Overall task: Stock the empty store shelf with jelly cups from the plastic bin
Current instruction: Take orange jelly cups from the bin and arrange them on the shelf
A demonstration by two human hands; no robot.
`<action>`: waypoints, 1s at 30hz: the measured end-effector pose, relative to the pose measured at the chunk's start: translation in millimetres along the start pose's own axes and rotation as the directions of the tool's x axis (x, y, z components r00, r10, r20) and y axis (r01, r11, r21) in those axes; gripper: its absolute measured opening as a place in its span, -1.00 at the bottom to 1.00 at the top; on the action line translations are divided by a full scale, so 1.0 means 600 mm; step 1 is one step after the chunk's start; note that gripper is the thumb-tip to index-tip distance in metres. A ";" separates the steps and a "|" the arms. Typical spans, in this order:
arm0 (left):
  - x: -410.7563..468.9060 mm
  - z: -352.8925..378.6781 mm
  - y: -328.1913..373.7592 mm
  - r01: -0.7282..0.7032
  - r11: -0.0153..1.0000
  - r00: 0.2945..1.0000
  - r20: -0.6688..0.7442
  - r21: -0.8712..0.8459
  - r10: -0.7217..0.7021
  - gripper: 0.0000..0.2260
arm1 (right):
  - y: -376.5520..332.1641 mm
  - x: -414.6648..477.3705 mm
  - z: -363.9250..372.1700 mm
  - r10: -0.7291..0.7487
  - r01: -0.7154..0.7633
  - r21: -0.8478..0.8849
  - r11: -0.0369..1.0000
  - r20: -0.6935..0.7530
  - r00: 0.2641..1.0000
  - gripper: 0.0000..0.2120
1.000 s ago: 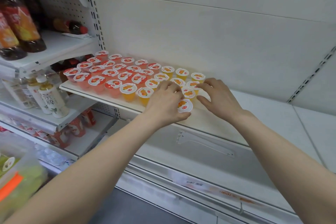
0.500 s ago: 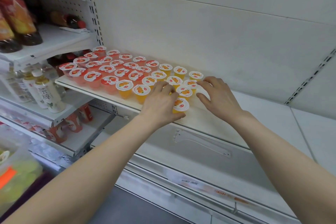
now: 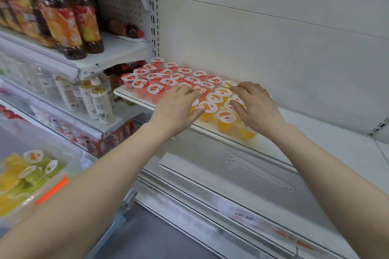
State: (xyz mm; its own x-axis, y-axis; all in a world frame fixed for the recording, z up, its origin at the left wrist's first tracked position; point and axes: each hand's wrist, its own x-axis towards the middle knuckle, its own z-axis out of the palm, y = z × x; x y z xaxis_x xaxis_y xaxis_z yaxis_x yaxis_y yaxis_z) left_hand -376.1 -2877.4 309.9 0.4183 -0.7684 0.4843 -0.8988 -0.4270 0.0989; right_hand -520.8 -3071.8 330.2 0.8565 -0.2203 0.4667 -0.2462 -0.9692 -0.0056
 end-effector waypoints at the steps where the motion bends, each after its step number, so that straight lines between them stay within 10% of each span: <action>1: -0.013 -0.008 -0.024 0.013 1.000 1.000 0.003 0.009 -0.013 -0.54 | -0.024 0.008 0.007 -0.024 0.025 0.007 1.000 -0.008 1.000 -0.62; 19: -0.379 -0.082 -0.422 0.355 0.931 0.933 0.034 0.083 -0.359 -0.65 | -0.508 0.088 0.234 -0.405 0.388 0.226 0.894 0.034 0.914 -0.62; 30: -0.586 -0.039 -0.570 0.739 0.661 0.651 0.114 0.128 -0.750 -0.70 | -0.725 0.151 0.439 -0.669 0.553 0.468 0.689 0.118 0.734 -0.64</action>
State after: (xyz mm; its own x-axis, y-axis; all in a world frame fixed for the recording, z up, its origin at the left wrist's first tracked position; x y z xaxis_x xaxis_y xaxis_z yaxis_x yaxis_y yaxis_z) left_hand -218.9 -2449.9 125.9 0.9617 -0.2342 0.1421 -0.2681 -0.9113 0.3125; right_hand -216.5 -2699.0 141.8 0.8467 0.4740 0.2417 0.5165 -0.8413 -0.1594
